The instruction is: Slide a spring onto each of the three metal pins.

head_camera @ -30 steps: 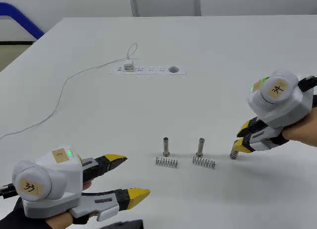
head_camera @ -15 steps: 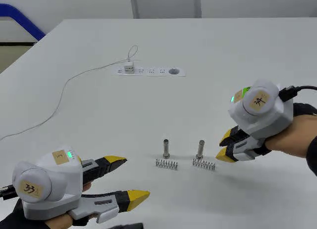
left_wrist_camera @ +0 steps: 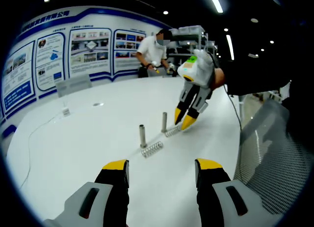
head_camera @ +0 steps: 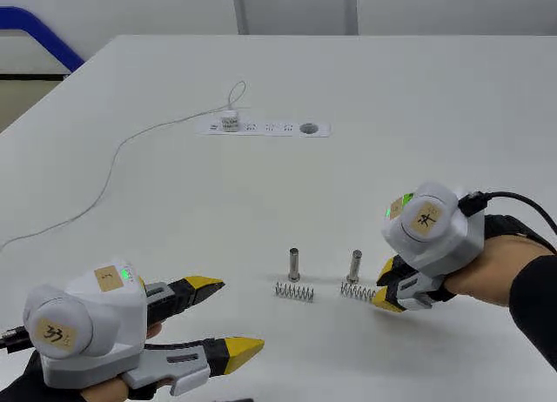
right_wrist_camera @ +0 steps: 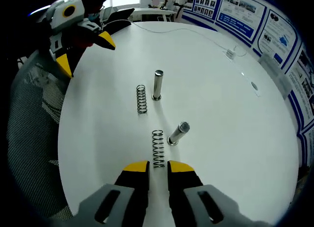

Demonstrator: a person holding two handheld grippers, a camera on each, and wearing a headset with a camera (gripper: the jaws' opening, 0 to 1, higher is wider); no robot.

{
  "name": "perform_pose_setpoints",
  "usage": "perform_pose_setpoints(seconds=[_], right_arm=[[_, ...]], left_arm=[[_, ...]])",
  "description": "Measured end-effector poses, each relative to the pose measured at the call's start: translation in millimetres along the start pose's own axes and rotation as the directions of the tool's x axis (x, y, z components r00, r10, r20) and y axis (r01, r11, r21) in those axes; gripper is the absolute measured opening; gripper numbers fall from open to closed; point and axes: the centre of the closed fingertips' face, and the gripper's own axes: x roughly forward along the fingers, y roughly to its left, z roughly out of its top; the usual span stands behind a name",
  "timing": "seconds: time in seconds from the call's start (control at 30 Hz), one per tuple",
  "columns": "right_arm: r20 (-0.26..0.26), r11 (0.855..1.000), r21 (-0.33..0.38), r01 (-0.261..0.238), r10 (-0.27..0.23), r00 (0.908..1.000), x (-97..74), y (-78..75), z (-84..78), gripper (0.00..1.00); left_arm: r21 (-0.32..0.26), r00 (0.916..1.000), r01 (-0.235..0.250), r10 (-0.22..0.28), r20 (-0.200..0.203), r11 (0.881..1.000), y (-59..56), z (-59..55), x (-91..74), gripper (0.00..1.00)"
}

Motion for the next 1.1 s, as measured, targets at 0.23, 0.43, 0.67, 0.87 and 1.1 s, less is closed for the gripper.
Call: perform_pose_setpoints(seconds=[0.23, 0.43, 0.67, 0.87, 1.1], right_arm=[[-0.001, 1.000, 0.020, -0.006, 0.006, 1.0000, 5.4, -1.2, -3.9, 0.14], [0.006, 0.999, 0.030, -0.013, 0.013, 0.9999, 7.6, -0.7, -4.9, 0.12], [0.005, 1.000, 0.025, -0.007, 0.007, 1.0000, 3.1, 0.5, -3.8, 0.12], [0.004, 1.000, 0.006, 0.004, -0.004, 1.0000, -6.6, 2.4, 2.5, 0.12], [0.014, 1.000, -0.006, 0.021, -0.020, 0.9997, -16.9, 1.7, 11.6, 0.12]], left_arm=[[0.001, 1.0000, -0.001, 0.001, -0.001, 1.000, 0.3, -0.3, 0.1, 0.56], [0.001, 1.0000, -0.003, 0.003, -0.002, 1.000, 0.6, -0.7, -0.3, 0.55], [-0.001, 1.0000, -0.003, 0.003, 0.000, 1.000, 0.8, -0.6, -0.3, 0.55], [-0.001, 1.0000, -0.001, 0.001, -0.001, 1.000, 0.6, -1.0, 0.0, 0.55], [0.000, 1.0000, 0.001, -0.001, 0.000, 1.000, -1.2, 0.2, 0.1, 0.55]])
